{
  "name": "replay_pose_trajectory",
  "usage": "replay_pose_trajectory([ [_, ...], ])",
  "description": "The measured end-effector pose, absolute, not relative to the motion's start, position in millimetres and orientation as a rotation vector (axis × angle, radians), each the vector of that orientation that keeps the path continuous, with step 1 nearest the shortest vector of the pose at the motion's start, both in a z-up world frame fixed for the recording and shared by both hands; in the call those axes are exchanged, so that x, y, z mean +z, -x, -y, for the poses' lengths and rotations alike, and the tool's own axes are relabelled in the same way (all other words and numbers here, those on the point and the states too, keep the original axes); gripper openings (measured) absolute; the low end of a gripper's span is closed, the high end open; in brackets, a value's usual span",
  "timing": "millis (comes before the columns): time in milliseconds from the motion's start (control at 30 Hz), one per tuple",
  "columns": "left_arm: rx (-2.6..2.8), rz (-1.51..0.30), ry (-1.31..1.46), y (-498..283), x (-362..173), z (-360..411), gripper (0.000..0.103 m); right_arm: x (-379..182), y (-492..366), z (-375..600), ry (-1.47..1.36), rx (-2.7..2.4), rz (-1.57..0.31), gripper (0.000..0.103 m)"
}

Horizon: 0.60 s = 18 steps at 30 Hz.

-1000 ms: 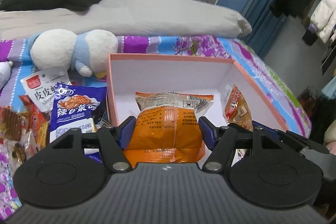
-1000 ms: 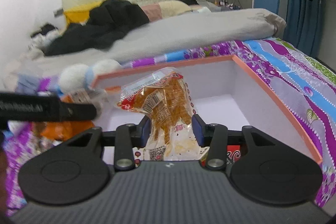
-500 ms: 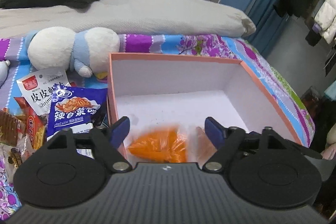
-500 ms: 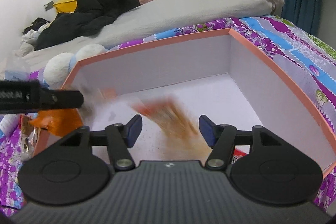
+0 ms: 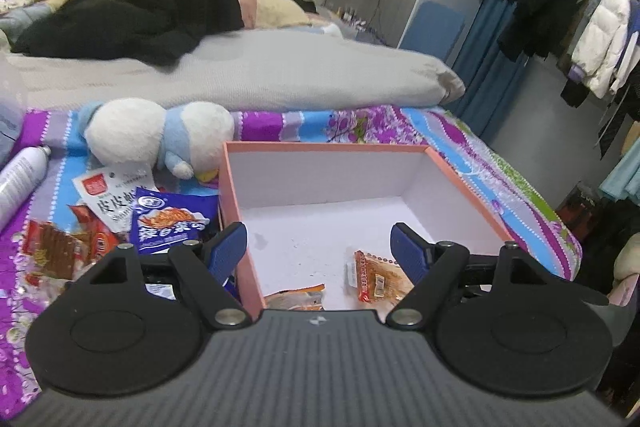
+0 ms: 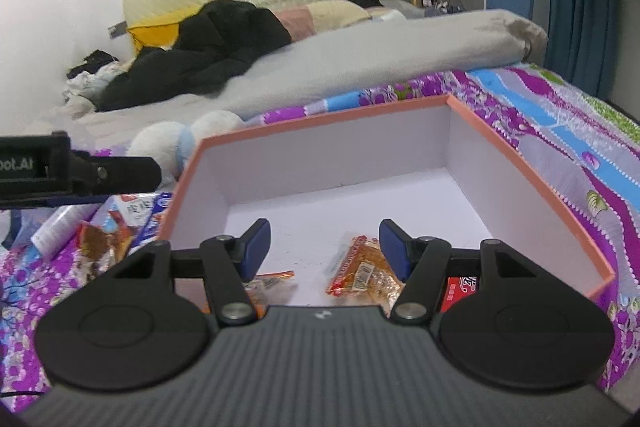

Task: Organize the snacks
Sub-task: 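Withdraw both open tools from the pink box back toward the snack pile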

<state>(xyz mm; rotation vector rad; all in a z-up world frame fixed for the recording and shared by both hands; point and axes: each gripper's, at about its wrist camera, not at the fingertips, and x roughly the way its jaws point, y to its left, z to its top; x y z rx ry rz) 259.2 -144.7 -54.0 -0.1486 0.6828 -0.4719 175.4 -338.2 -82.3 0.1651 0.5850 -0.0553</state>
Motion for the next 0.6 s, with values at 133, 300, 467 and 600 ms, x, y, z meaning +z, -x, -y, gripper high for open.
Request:
replay_pose_trajectory([
  [133, -0.469, -0.644, 0.147, -233, -42, 127, 0.082, -72, -154, 326, -0.174, -0.04, -0.548, 0.062],
  [300, -0.461, -0.607, 0.15, -200, -34, 100, 0.082, -65, -131, 309, -0.173, -0.017, -0.51, 0.062],
  [467, -0.45, -0.602, 0.156, -173, -34, 74, 0.082, -62, -110, 291, -0.174, 0.004, -0.482, 0.062],
  [600, -0.441, -0.596, 0.151, -155, -34, 58, 0.082, -62, -94, 276, -0.185, 0.018, -0.466, 0.062],
])
